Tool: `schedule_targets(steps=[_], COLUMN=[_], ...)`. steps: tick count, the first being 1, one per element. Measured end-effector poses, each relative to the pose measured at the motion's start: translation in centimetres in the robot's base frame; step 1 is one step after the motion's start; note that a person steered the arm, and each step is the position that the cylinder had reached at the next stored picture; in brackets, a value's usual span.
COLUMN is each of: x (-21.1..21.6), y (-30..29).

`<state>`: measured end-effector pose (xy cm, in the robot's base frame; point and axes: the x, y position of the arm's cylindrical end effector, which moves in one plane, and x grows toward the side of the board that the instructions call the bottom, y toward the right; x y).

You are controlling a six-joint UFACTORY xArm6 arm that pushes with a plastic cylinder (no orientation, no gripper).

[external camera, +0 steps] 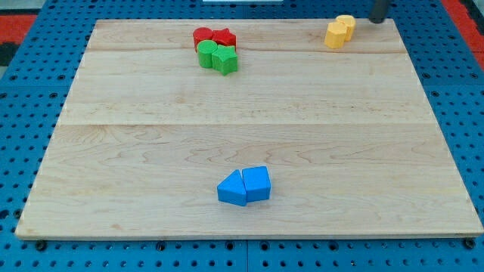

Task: Adjust the yellow heart vertically above the yellow hexagon

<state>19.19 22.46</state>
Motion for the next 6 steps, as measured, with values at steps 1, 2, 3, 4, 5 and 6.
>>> schedule_targets(steps=[1,2,3,4,5,6], x=[2.2,9.0,11.8,10.1,3.5,0.0], y=[-3.9,-4.0,-3.8,-0.3,-1.4,-4.4])
